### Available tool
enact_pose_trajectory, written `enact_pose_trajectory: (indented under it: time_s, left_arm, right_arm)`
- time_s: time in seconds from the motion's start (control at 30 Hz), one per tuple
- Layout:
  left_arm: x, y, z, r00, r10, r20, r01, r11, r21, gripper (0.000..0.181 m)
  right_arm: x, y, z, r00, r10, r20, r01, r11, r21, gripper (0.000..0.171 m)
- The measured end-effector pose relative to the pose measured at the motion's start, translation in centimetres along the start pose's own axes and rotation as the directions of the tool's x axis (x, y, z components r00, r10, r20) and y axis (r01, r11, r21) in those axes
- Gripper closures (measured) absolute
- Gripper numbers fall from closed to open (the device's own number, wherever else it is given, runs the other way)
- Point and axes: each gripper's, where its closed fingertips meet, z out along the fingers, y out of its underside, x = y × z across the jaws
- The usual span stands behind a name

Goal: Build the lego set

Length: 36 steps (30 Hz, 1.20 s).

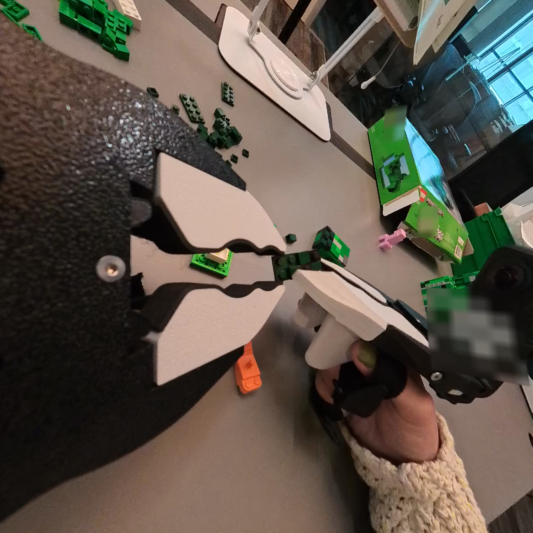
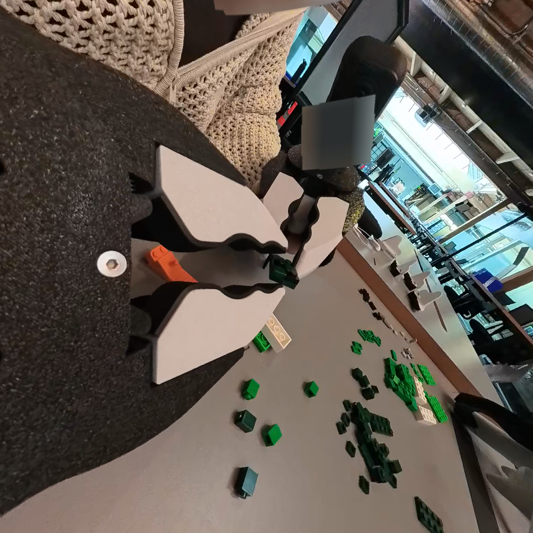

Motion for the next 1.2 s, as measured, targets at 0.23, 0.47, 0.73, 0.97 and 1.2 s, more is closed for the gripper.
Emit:
enact_pose_trajectory:
  time_s: [0.23,0.47,0.73,0.97,1.2]
  left_arm:
    - [0.1,0.0,0.1,1.000,0.009,0.002,-0.009,1.000,-0.006,0.165]
    - [0.1,-1.3,-0.5,0.988,0.134,0.075,-0.138,0.989,0.046,0.165]
    - [0.7,-4.3,-2.0,0.900,0.354,0.254,-0.400,0.903,0.157,0.165]
    - [0.7,-4.2,-2.0,0.895,0.368,0.251,-0.411,0.900,0.148,0.165]
    - [0.3,-2.4,-1.0,0.976,0.187,0.114,-0.199,0.975,0.097,0.165]
  right_arm:
    - [-0.1,0.1,0.0,1.000,-0.020,0.003,0.020,1.000,-0.015,0.159]
    - [-1.8,-0.7,-0.4,0.963,-0.269,0.026,0.267,0.963,0.045,0.161]
    - [-4.8,-1.5,-1.3,0.709,-0.704,-0.043,0.698,0.692,0.184,0.162]
    - [-4.5,-1.2,-1.3,0.712,-0.701,-0.037,0.695,0.697,0.178,0.162]
    - [-2.5,-0.8,-1.1,0.836,-0.548,-0.028,0.547,0.829,0.114,0.159]
